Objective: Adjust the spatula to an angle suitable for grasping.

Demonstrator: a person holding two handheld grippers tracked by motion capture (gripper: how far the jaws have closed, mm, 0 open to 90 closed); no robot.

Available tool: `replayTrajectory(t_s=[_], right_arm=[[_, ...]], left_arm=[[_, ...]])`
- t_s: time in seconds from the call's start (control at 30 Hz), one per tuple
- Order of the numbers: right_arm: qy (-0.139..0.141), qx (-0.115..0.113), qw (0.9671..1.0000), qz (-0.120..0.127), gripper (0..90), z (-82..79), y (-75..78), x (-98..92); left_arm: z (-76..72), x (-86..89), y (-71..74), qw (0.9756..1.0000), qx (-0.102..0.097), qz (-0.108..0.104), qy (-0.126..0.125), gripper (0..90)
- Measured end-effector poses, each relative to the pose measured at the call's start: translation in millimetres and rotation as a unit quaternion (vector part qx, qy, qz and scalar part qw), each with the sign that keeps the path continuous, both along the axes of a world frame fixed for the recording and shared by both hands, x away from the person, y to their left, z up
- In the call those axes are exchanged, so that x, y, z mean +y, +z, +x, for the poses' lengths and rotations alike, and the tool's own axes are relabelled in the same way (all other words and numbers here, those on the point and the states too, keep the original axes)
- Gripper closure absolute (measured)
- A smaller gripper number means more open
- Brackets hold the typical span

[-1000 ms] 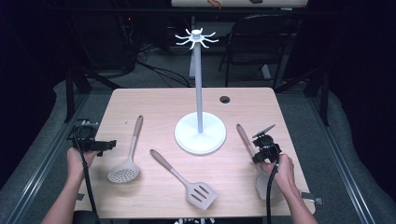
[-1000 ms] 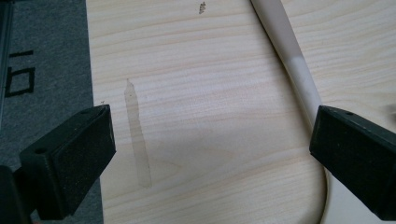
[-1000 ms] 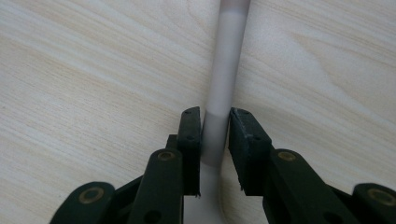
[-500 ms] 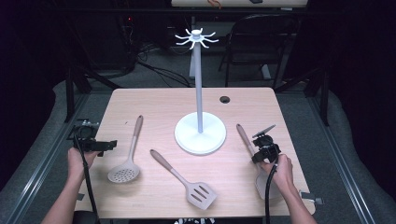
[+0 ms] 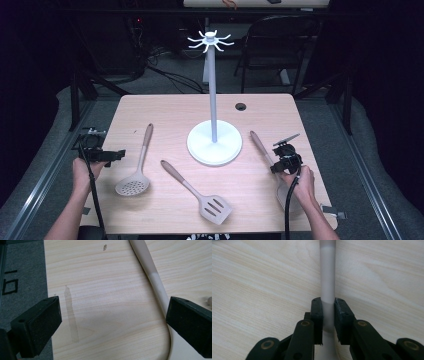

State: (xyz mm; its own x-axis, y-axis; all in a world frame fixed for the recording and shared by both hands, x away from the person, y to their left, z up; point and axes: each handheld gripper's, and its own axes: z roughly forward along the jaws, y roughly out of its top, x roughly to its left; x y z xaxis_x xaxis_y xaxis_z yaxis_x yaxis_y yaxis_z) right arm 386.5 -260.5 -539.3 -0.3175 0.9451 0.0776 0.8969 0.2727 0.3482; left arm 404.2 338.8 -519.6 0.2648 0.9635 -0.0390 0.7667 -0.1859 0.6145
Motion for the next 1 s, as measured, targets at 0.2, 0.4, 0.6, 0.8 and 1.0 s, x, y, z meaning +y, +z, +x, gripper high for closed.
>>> replayTrajectory(t_s=[0.2, 0.4, 0.6, 0.8, 1.0], right_arm=[[0.003, -0.023, 0.9997, 0.012, 78.8, -6.4, 8.4, 0.1], [0.013, -0.048, 0.9984, 0.027, 78.8, -12.7, 15.8, 1.1], [0.025, -0.077, 0.9958, 0.043, 78.8, -20.8, 24.9, 3.2], [0.035, -0.107, 0.9923, 0.051, 78.8, -29.4, 33.1, 5.8], [0.042, -0.129, 0.9892, 0.055, 78.8, -36.2, 39.1, 9.4]], left_arm=[[-0.9, -0.5, 1.2, 1.0000, -0.003, -0.002, 0.000, 0.2], [-1.8, -1.4, 2.4, 1.0000, -0.008, -0.002, -0.001, 0.2], [-2.7, -3.5, 5.2, 1.0000, -0.009, -0.003, -0.001, 0.2], [-4.3, -8.0, 8.5, 0.9999, -0.014, -0.006, -0.009, 0.2], [-6.3, -13.7, 12.2, 0.9996, -0.019, -0.010, -0.018, 0.2]])
